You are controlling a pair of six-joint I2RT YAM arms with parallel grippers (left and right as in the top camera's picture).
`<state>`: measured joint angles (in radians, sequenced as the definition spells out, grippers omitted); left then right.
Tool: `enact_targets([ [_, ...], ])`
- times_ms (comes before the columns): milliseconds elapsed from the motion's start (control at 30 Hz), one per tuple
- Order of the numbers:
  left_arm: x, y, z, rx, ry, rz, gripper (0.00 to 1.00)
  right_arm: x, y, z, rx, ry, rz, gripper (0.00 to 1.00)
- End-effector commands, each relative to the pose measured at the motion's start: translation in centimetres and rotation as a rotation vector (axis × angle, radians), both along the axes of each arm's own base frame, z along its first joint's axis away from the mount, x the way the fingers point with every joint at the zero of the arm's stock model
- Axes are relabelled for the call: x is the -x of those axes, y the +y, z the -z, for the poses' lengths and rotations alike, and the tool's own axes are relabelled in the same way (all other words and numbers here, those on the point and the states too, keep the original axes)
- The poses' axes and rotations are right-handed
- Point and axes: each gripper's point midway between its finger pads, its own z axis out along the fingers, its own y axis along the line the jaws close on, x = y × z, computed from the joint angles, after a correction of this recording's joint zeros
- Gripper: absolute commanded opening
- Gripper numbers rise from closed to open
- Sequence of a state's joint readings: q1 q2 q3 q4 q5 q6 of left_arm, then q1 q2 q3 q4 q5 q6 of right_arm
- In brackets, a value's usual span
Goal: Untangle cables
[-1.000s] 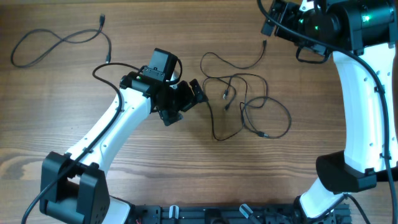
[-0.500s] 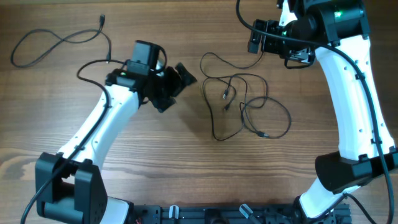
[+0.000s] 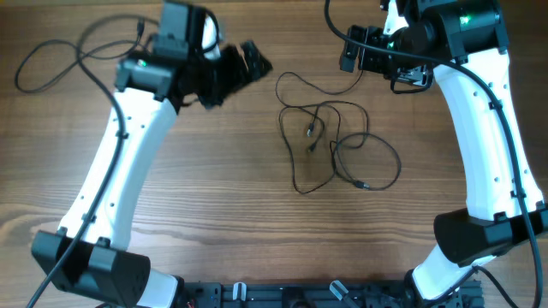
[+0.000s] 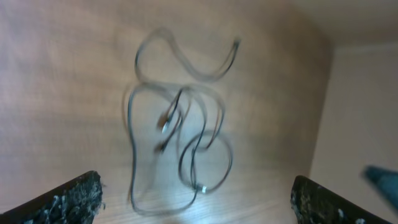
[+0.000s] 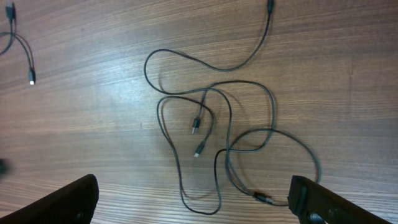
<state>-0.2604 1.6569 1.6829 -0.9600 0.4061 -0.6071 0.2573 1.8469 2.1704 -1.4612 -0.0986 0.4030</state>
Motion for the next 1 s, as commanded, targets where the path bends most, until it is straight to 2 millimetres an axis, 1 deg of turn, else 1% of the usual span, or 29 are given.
enact_targets([
  [0,-2.4,2.0,0.7,-0.144,-0.056,-0.052,1.00,-0.1,0.5,0.5,-0.024,0.022,0.006,1.00],
  [67,-3.0,2.5,2.1,-0.182,-0.031,-0.070,1.00,0.0,0.6,0.5,-0.030,0.024,0.003,1.00],
  [267,-5.1,1.9,6.9,-0.201,0.044,-0.069,1.00,0.1,0.8,0.5,-0.038,0.029,-0.004,1.00],
  [333,-5.5,1.8,7.7,-0.203,0.051,-0.068,1.00,0.1,0.8,0.5,-0.038,0.031,-0.003,1.00],
  [400,-6.1,1.6,7.9,-0.192,0.046,-0.083,1.00,0.1,0.8,0.5,-0.038,0.031,-0.003,1.00],
  [467,-6.9,1.3,7.6,-0.174,0.018,-0.096,1.00,0.1,0.8,0.5,-0.038,0.029,-0.004,1.00],
  [600,-8.6,0.5,6.4,-0.151,-0.079,-0.089,1.00,-0.2,0.9,0.4,-0.041,0.018,-0.004,1.00],
  [700,-9.6,-0.2,6.0,-0.136,-0.124,-0.085,1.00,-0.2,0.9,0.4,-0.040,0.016,-0.006,1.00],
  [800,-10.4,-1.1,7.1,-0.136,-0.132,-0.071,1.00,-0.3,0.8,0.5,-0.033,0.013,-0.003,1.00],
  [967,-11.6,-1.8,10.9,-0.150,-0.097,-0.063,1.00,-0.6,0.9,1.2,-0.033,0.015,-0.003,1.00],
])
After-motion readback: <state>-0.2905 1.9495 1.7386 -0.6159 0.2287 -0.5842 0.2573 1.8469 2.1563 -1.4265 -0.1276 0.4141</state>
